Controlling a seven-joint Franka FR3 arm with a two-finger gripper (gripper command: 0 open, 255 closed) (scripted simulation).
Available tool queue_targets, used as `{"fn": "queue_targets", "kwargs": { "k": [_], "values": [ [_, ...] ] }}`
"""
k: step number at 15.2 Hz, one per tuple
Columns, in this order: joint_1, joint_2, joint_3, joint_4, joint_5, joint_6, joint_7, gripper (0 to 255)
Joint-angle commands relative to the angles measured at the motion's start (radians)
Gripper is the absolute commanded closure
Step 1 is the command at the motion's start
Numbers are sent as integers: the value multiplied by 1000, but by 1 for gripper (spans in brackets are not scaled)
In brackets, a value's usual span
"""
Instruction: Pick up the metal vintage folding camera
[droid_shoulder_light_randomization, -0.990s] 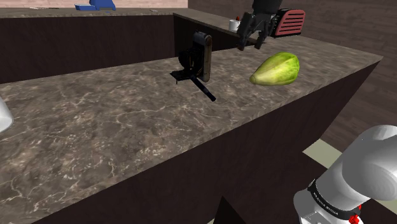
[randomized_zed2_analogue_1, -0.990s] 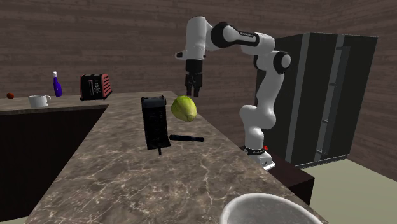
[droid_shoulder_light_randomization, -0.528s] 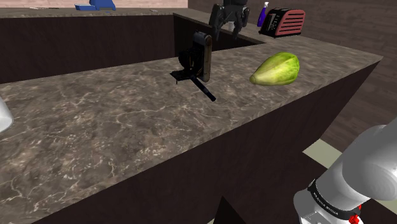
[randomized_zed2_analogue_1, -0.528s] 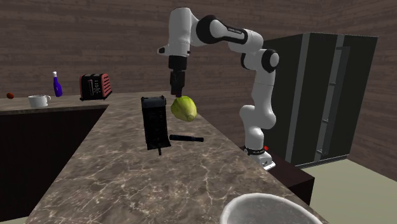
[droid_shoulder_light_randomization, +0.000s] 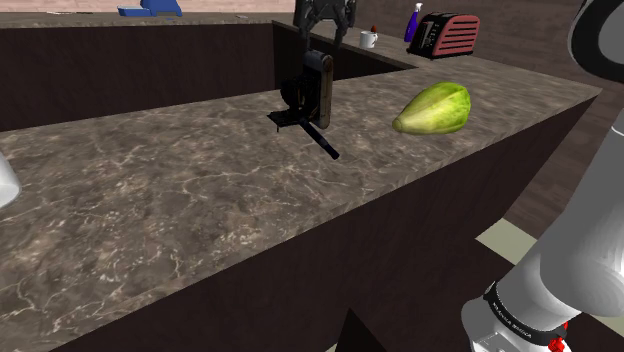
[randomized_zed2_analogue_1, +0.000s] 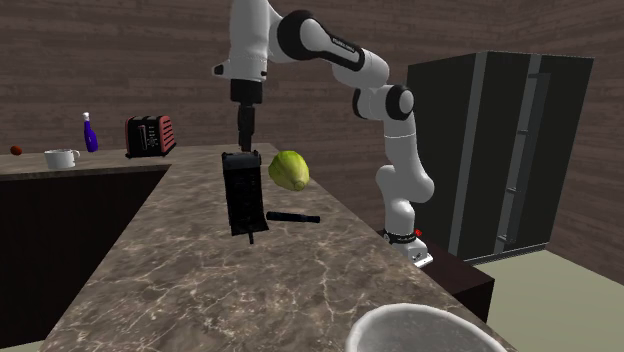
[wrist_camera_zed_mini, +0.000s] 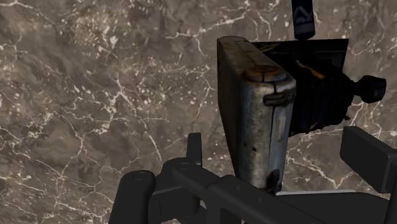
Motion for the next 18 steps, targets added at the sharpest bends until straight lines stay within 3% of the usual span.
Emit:
{"fn": "queue_targets", "kwargs": {
  "k": [1, 6, 8, 9, 18],
  "values": [
    [3, 5, 1, -11, -3, 16, 7, 0],
    [-4, -35, -1, -144, 4, 109, 6, 0],
    [-4, -35, -1, -144, 4, 109, 6, 0],
    [-3, -37, -1, -146, 5, 110, 6, 255],
    [-4, -35, -1, -144, 4, 109, 6, 255]
  ]
}}
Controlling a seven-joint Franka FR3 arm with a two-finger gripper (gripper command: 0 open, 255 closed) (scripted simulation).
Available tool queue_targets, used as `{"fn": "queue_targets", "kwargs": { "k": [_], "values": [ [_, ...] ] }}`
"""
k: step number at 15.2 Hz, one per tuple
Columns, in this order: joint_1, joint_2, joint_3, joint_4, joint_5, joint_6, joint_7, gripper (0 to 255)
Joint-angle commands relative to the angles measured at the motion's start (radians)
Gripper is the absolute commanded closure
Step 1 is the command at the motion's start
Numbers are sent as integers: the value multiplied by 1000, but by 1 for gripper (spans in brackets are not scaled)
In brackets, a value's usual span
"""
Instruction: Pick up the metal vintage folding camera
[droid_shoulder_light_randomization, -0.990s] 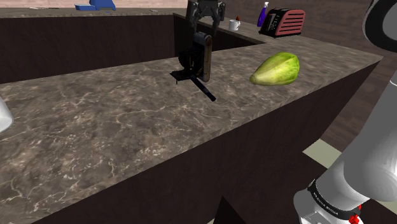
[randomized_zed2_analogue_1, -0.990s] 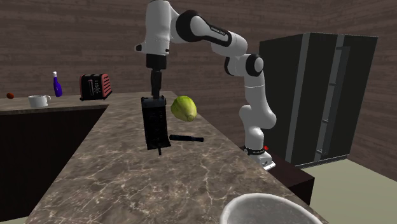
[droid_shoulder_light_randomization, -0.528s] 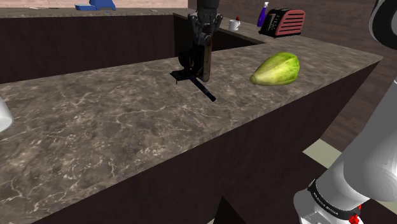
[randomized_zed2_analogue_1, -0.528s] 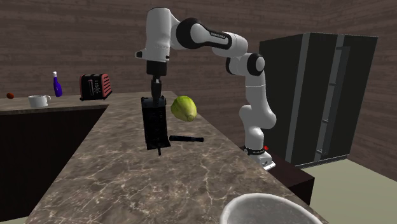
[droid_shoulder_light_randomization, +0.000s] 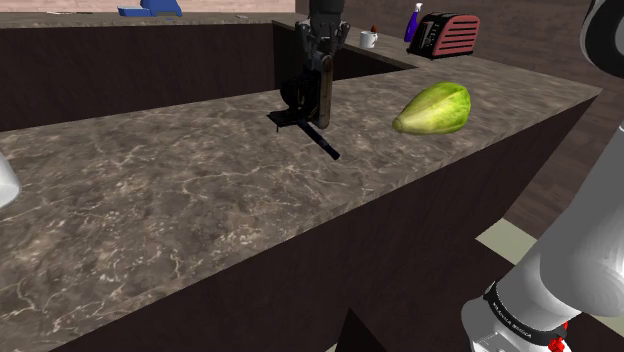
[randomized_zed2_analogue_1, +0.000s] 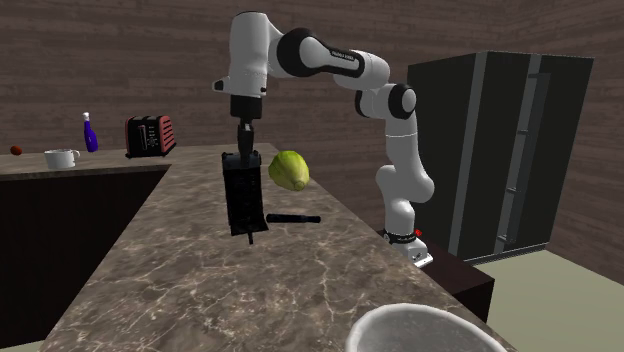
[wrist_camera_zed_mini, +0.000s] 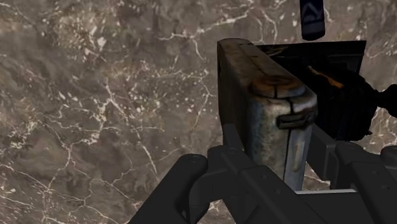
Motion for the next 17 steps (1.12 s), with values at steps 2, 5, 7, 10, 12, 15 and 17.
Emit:
{"fn": "queue_targets", "kwargs": {
  "k": [2, 5, 7, 10, 12, 15, 17],
  "values": [
    [1, 13, 0, 44, -2, -33, 0, 255],
    [5, 36, 1, 117, -7, -84, 0, 255],
    [8, 53, 2, 171, -10, -120, 1, 255],
    [14, 86, 3, 261, -17, -178, 2, 255],
    [19, 113, 4, 330, -23, -220, 3, 255],
    [31, 165, 5, 454, -34, -293, 3, 255],
    [32, 168, 5, 462, -35, -297, 3, 255]
  ]
}}
